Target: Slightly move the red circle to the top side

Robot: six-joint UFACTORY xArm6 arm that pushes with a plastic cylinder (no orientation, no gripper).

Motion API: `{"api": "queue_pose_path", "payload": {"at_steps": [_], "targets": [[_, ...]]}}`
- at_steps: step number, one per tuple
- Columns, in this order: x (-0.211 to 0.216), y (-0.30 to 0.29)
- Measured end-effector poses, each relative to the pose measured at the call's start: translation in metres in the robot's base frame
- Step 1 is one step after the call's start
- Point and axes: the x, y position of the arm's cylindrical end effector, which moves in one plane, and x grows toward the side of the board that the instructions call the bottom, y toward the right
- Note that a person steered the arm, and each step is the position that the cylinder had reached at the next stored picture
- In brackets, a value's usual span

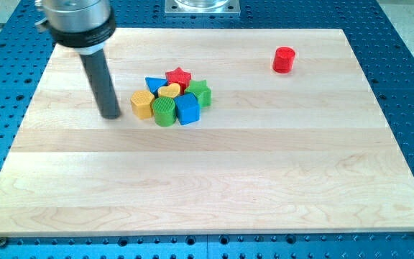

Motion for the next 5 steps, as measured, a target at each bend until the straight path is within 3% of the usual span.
{"api": "queue_pose_path", "payload": {"at_steps": [1, 2, 3, 4, 5], "targets": [[0.081, 0.03], [0.088, 0.123], [0.015, 0.235], [-0.064, 0.296], [-0.125, 0.308]]}}
